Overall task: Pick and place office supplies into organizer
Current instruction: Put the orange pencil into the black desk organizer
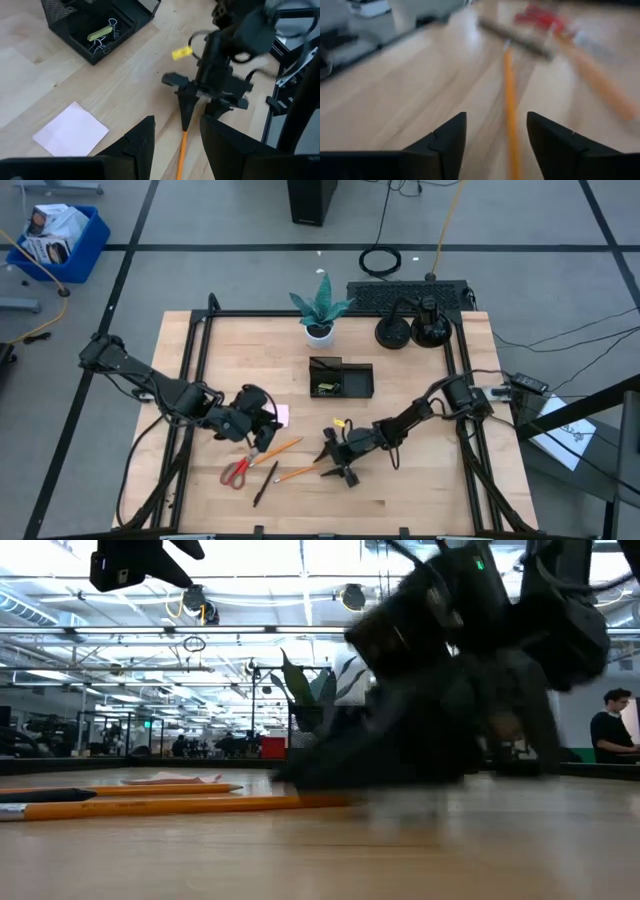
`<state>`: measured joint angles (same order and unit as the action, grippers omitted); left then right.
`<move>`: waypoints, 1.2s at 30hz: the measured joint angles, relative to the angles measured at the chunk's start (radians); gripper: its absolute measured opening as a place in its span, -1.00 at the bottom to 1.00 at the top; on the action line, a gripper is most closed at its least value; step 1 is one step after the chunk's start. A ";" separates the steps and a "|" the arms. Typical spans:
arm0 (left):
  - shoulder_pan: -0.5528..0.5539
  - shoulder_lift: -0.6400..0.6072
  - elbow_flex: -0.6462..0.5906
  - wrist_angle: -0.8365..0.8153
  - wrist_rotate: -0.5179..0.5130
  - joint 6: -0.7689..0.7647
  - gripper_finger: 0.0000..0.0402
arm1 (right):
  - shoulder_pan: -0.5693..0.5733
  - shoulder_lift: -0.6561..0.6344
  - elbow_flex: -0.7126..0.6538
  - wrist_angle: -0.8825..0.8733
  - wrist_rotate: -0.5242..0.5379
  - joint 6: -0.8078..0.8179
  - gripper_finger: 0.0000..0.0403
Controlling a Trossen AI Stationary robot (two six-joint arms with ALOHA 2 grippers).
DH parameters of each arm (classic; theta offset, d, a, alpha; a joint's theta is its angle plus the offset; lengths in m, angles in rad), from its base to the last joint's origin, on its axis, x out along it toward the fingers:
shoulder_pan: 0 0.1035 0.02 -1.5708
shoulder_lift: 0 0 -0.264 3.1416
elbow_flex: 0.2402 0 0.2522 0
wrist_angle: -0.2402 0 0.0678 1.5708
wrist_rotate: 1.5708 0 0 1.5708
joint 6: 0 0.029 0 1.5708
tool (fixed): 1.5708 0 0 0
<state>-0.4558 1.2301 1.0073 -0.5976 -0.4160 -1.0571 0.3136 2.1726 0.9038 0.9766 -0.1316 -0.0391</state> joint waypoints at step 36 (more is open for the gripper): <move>0.037 0.000 0.000 0.004 0.031 0.019 -0.20 | 0.036 0.098 0.001 0.132 0.186 0.039 -0.16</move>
<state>-0.4191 1.2304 1.0069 -0.5937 -0.3855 -1.0382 0.3492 2.2711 0.9051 1.1083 0.0541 0.0002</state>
